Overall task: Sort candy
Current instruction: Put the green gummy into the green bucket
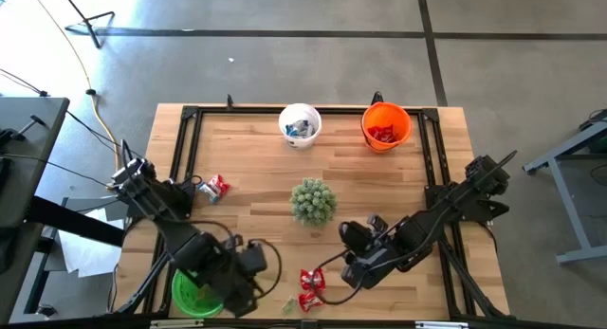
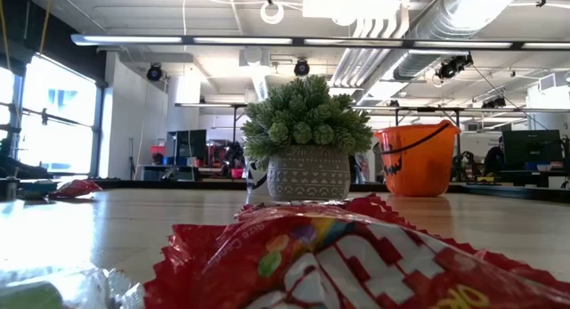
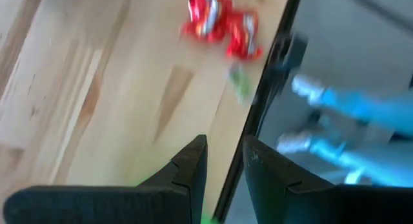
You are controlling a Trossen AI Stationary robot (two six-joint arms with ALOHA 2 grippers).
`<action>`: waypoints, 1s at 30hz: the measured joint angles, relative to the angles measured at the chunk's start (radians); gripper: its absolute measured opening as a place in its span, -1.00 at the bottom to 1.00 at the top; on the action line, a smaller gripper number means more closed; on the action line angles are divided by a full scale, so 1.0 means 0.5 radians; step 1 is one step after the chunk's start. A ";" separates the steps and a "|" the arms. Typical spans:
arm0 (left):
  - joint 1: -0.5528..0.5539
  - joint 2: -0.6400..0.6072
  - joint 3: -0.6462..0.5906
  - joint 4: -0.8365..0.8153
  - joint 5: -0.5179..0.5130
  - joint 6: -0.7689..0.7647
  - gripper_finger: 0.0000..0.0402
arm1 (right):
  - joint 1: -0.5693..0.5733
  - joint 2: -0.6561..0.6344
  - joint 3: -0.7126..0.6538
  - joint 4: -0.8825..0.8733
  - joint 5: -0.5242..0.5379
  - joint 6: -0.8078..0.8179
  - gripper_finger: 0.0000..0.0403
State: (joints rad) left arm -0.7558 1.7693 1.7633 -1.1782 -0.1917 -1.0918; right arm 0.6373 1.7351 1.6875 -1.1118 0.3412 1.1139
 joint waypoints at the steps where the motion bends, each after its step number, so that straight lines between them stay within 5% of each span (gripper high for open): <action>1: 0.022 0.009 0.002 0.036 -0.009 -0.030 -0.56 | 0.010 0.000 0.000 -0.013 -0.026 -0.024 -0.26; 18: 0.143 0.469 0.000 0.579 0.132 -0.272 -0.56 | 0.161 0.001 0.000 -0.166 -0.159 -0.121 -0.26; 30: 0.143 0.683 -0.001 0.638 0.309 -0.358 -0.56 | 0.220 0.001 0.000 -0.169 -0.227 -0.105 -0.26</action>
State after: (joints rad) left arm -0.6842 2.1109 1.7630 -0.8593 -0.0374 -1.2711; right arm 0.7471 1.7355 1.6875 -1.1965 0.2276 1.0616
